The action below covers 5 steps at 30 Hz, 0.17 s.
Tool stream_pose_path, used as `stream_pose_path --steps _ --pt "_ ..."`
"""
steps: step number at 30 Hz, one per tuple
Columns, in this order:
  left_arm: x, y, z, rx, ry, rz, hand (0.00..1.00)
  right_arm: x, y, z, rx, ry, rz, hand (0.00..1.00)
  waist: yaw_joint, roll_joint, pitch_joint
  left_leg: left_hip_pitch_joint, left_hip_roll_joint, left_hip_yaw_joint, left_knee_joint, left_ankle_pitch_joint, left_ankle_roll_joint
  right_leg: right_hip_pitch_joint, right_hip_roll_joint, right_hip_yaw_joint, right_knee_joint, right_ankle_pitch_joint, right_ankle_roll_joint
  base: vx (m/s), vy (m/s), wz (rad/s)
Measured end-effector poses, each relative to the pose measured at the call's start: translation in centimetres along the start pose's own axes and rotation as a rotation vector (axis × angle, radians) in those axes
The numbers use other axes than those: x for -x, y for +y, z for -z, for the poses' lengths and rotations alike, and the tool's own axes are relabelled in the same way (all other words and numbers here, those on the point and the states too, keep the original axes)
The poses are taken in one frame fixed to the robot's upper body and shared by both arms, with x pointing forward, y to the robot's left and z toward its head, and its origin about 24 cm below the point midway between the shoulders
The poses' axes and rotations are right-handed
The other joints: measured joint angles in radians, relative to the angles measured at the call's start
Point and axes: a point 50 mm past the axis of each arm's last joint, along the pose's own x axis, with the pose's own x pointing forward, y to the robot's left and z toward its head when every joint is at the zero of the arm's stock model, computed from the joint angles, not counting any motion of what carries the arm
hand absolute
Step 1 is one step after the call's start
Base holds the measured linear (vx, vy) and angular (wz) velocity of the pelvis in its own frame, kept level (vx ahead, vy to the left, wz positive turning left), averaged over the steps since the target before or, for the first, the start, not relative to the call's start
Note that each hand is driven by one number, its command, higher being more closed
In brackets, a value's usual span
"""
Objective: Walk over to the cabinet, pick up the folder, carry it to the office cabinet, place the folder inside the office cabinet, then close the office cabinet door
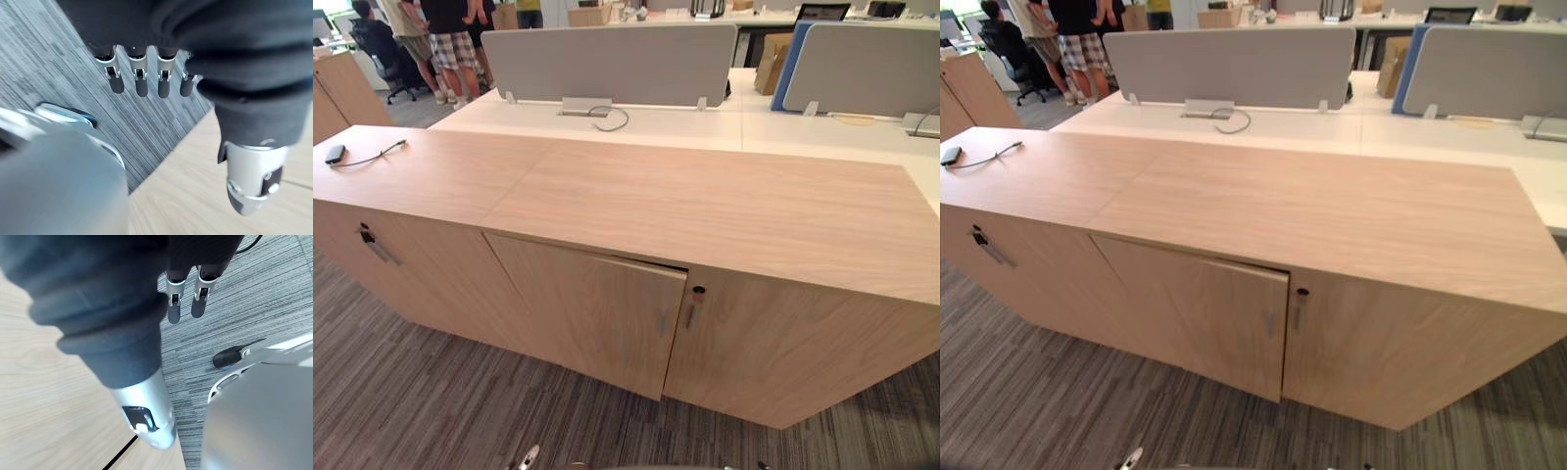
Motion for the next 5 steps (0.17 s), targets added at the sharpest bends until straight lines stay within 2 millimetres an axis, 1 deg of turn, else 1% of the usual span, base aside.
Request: stream_pose_path --steps 1,2,3,4,5 --pt "0.1 0.2 0.4 0.011 0.01 -0.008 0.0 0.0 0.0 0.0 0.008 0.003 -0.003 0.0 0.003 0.002 0.0 0.013 -0.003 -0.017 -0.024 -0.004 -0.007 -0.001 0.0 0.008 -0.005 0.004 0.004 0.02 0.17 -0.43" --pt "0.4 0.6 1.2 0.01 0.031 -0.022 0.0 0.0 0.1 -0.1 0.021 0.004 -0.011 0.0 0.006 0.007 -0.001 0.034 -0.009 -0.012 -0.061 -0.009 -0.013 -0.002 -0.006 0.024 -0.015 0.007 0.009 0.02 0.151 -0.31" --pt "0.5 0.8 1.3 0.015 0.033 -0.032 0.0 0.0 0.2 0.0 0.019 0.005 -0.015 0.0 0.006 0.005 -0.005 0.035 -0.01 -0.002 -0.074 -0.009 -0.01 0.0 -0.008 0.023 -0.027 0.009 0.01 0.02 0.163 -0.39" --pt "0.5 1.1 1.5 0.022 0.037 -0.043 0.0 0.0 0.3 0.0 0.019 0.004 -0.017 0.0 0.008 -0.003 -0.008 0.04 -0.022 0.015 -0.092 -0.013 -0.01 0.005 -0.019 0.024 -0.063 0.033 0.017 0.02 0.151 -0.36" --pt "0.6 1.2 1.5 0.022 0.037 -0.045 0.0 -0.1 0.4 -0.1 0.018 0.003 -0.021 0.0 0.01 -0.007 -0.006 0.045 -0.031 0.026 -0.106 -0.015 -0.006 -0.001 -0.031 0.024 -0.066 0.046 0.017 0.02 0.114 -0.29"
